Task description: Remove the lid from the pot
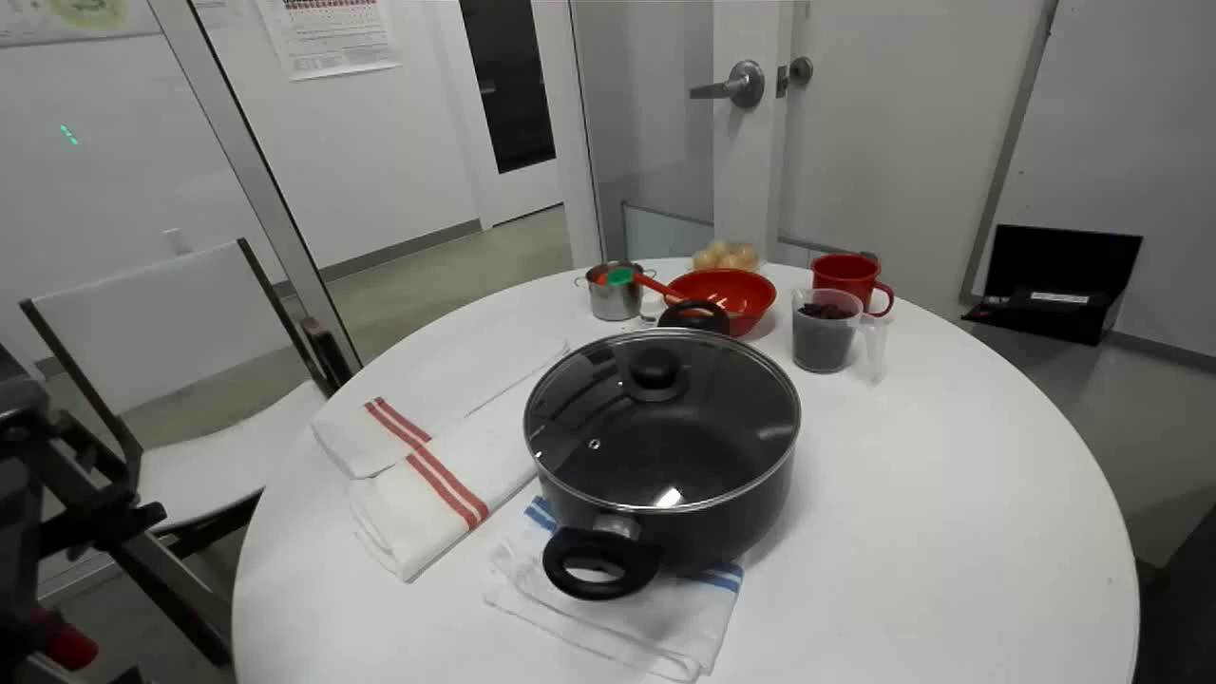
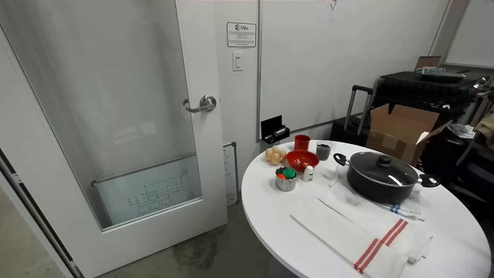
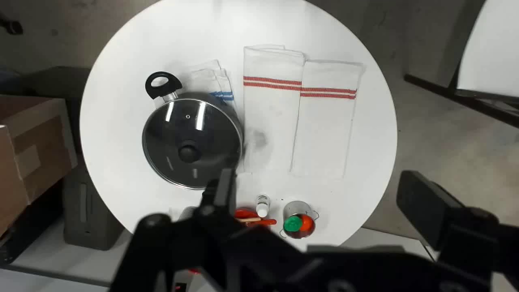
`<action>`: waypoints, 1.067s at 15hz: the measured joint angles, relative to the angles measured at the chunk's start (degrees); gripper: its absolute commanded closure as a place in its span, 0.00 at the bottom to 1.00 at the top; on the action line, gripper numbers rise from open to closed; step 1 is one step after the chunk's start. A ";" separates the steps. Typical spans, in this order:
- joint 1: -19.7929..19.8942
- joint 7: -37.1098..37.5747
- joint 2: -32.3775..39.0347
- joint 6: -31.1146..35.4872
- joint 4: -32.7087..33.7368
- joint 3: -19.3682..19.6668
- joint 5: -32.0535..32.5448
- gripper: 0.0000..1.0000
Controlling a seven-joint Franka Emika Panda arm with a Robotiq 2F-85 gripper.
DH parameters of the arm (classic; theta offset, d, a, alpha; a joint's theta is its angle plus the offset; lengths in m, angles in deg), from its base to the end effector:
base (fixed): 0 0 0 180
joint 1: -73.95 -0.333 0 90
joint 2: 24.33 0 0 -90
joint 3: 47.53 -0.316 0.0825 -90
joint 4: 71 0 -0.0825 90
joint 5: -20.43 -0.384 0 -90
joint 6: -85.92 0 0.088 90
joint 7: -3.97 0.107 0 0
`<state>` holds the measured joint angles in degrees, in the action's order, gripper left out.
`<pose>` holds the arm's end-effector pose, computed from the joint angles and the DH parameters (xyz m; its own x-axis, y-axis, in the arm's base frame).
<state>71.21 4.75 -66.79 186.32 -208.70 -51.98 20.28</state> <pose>0.3319 0.0477 0.5694 0.9915 0.0952 0.0890 0.0911 -0.9947 0.0486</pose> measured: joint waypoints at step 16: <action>0.16 0.00 0.78 0.18 -0.11 0.60 0.00 0.00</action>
<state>71.38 4.75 -66.02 186.50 -208.81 -51.38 20.28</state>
